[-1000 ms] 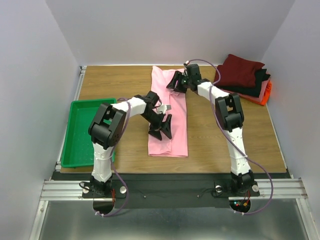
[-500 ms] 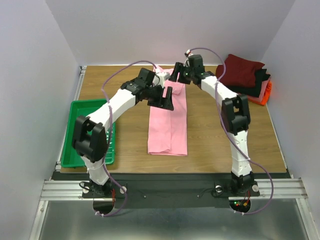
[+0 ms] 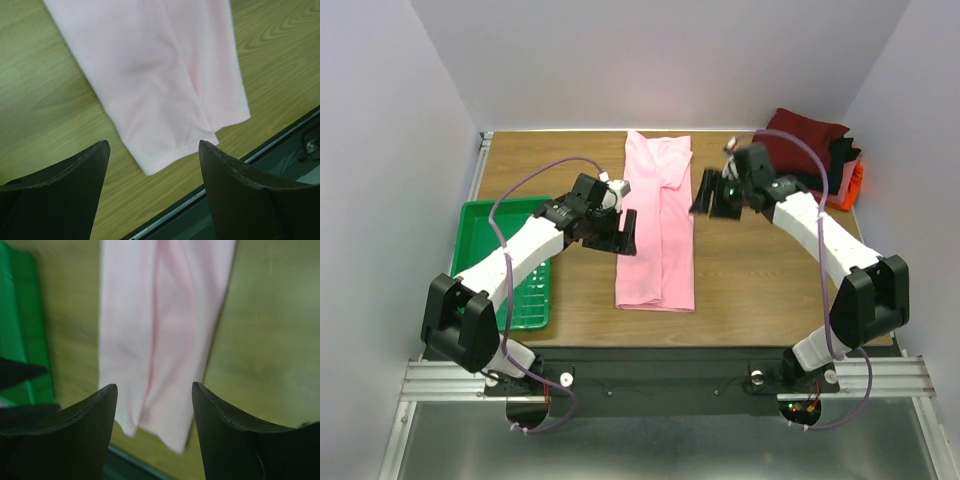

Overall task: Fold and stack the t-shirts
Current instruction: Fold the tshirt

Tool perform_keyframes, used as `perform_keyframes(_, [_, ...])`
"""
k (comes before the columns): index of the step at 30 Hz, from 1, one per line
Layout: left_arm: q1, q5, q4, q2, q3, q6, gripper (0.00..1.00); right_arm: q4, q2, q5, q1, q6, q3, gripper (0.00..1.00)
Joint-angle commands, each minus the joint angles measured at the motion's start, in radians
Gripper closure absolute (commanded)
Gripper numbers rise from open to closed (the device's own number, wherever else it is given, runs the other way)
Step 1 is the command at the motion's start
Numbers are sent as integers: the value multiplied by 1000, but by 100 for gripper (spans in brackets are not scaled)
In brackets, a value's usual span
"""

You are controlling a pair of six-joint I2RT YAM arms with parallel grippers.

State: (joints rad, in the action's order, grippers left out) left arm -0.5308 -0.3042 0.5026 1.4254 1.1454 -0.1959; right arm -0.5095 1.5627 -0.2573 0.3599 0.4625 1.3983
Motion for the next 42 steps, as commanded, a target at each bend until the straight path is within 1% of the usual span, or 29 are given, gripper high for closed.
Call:
perform_keyframes(1, [-3,62,50,-40,-45,-56,17,-259,-58,-20,59,73,-157,33])
perform_keyframes(2, [-3,65,56,-42,-67,-72,17,-276,-87,-26,76,88,-213,34])
perform_keyframes(6, [-3,45,45,-59,-137,-89,17,-274,-112,-7,165,165,-317,36])
perform_keyframes(10, [-3,-2,11,-49,-203,-111,18,-255,-102,9,232,209,-373,38])
perform_keyframes(13, [-3,-27,-31,-52,-268,-138,19,-229,-98,4,249,229,-416,39])
perform_keyframes(17, [-3,-38,-67,-51,-303,-152,19,-190,-76,9,269,234,-447,41])
perform_keyframes(22, [-3,-32,-87,-34,-319,-148,19,-126,-21,26,275,225,-469,44])
perform_keyframes(30, [-3,-39,-88,-10,-323,-139,19,-40,37,9,281,249,-498,47])
perform_keyframes(38, [-3,-35,-81,0,-337,-145,20,-29,59,-17,310,272,-521,59])
perform_keyframes(39, [-3,-36,-81,0,-338,-146,21,-29,54,-20,312,272,-522,62])
perform_keyframes(40, [-3,-42,-81,4,-340,-148,21,-29,53,-22,315,275,-522,68])
perform_keyframes(42, [-3,-49,-81,12,-345,-160,22,-30,49,-22,318,274,-527,74])
